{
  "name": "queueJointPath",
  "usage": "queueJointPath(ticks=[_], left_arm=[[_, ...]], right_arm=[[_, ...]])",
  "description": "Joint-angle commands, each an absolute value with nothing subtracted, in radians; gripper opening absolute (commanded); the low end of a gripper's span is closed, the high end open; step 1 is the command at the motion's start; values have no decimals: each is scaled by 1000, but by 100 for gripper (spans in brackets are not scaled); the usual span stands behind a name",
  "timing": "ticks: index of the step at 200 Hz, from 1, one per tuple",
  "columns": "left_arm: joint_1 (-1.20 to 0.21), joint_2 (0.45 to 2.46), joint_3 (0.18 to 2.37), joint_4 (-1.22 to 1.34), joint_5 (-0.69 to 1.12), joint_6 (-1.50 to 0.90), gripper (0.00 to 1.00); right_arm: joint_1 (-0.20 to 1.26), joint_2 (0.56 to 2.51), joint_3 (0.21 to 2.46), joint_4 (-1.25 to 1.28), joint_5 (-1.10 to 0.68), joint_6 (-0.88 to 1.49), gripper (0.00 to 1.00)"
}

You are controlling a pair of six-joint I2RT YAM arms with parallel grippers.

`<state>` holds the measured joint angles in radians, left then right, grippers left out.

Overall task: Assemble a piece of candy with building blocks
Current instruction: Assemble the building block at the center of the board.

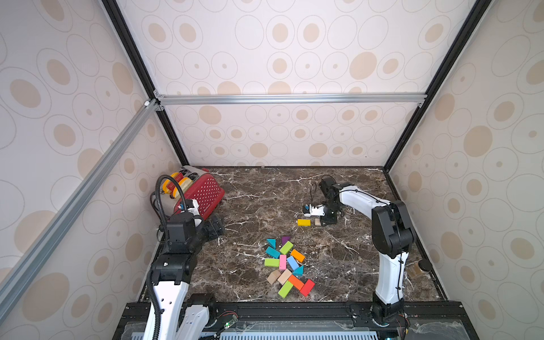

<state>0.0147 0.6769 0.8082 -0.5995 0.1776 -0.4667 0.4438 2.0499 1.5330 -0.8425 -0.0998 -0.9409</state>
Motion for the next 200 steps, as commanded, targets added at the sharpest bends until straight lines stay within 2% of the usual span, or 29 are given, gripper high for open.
queueJointPath(ticks=[1, 131, 200], left_arm=[[11, 680, 812, -590, 179, -456, 85], [11, 677, 811, -589, 179, -456, 85], [11, 678, 811, -588, 179, -456, 85]], right_arm=[[440, 2094, 1587, -892, -136, -967, 25], [472, 2174, 1637, -937, -168, -1003, 28], [472, 2180, 1634, -909, -153, -983, 35]])
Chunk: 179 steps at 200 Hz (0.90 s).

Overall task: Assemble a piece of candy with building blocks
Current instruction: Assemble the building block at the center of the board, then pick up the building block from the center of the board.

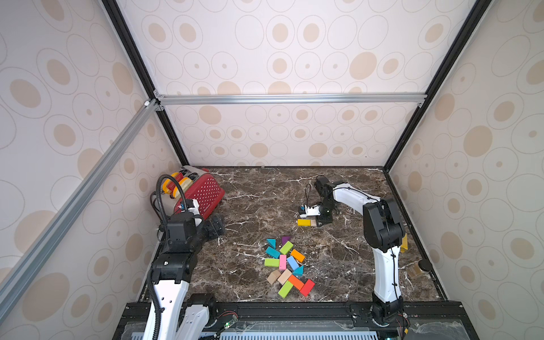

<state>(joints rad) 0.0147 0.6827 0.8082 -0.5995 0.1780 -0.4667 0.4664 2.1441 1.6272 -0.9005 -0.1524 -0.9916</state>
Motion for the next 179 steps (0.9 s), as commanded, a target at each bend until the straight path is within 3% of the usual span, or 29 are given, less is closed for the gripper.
queueJointPath(ticks=[1, 33, 72, 96, 129, 146, 179], left_arm=[[10, 678, 810, -588, 179, -456, 85], [11, 680, 810, -589, 179, -455, 86], [11, 682, 809, -584, 195, -443, 87], [11, 703, 813, -582, 217, -437, 86], [0, 764, 830, -564, 306, -426, 75], [-108, 837, 857, -583, 270, -463, 71], [-474, 981, 895, -577, 52, -494, 65]], right_arm=[[472, 2180, 1634, -908, -153, -982, 35], [472, 2184, 1638, -899, -142, -967, 39], [469, 2136, 1617, -872, -165, -943, 56], [452, 2031, 1580, -819, -192, -888, 59], [411, 1771, 1428, -648, -228, -652, 61], [411, 1619, 1286, -505, -244, -475, 62], [415, 1382, 968, -173, -316, -131, 63]])
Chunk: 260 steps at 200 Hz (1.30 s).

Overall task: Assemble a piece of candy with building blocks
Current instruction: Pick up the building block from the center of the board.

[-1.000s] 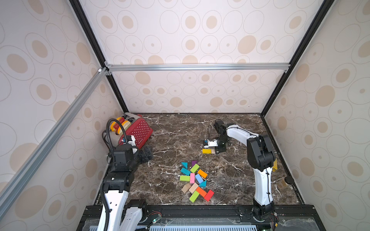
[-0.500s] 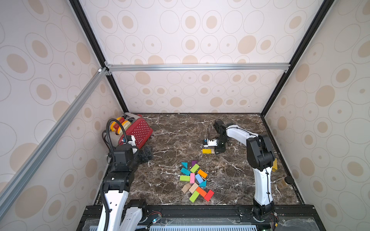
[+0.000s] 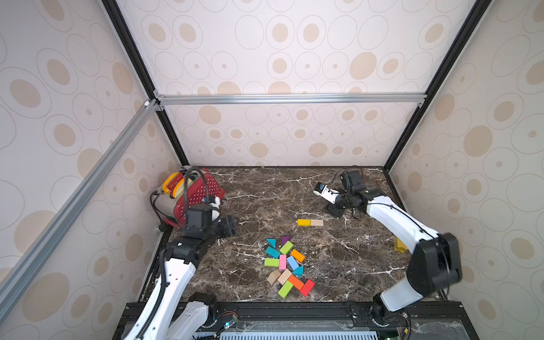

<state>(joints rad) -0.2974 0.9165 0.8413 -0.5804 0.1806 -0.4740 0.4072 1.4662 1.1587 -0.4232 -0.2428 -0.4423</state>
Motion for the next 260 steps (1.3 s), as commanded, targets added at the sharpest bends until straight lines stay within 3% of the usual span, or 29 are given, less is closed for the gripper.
queueJointPath(ticks=[1, 37, 64, 110, 161, 260], left_arm=[[-484, 984, 897, -576, 50, -493, 65], [-657, 1212, 988, -576, 64, -407, 55], [-779, 1333, 1001, -546, 46, -369, 51], [-867, 1456, 986, -506, 75, -317, 49], [-887, 1613, 1009, -494, 7, -276, 48], [-887, 1734, 1047, -434, 8, -229, 51]], right_arm=[[415, 1377, 962, -168, -317, -122, 63], [417, 1260, 765, -42, -321, 116, 62], [417, 1211, 649, 30, -274, 117, 61], [417, 1260, 680, -25, -210, 71, 61], [417, 1290, 652, 3, -203, 66, 61], [417, 1335, 659, -1, -240, 57, 61]])
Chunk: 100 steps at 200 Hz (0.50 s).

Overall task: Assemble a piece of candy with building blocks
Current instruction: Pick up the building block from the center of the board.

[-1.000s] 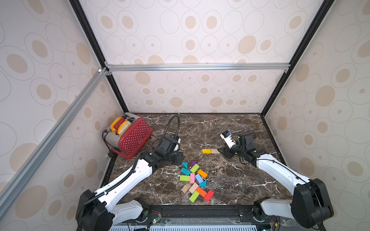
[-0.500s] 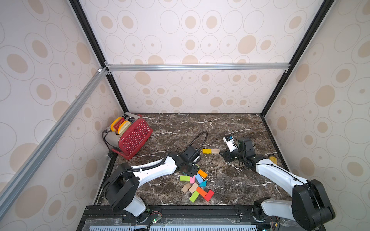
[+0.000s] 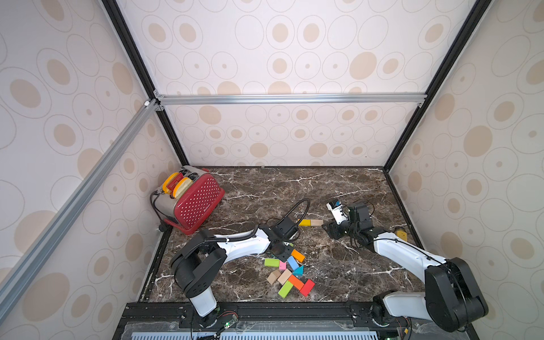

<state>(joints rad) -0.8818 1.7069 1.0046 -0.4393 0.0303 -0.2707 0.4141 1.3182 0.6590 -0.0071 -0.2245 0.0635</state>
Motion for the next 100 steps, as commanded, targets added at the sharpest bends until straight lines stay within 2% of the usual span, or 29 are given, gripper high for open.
queueJointPath(ticks=[1, 100], left_arm=[[-887, 1734, 1047, -434, 8, -229, 51], [-883, 1782, 1062, -416, -8, -208, 49]], right_arm=[[417, 1335, 660, -1, -240, 58, 61], [417, 1353, 658, -6, -251, 58, 61]])
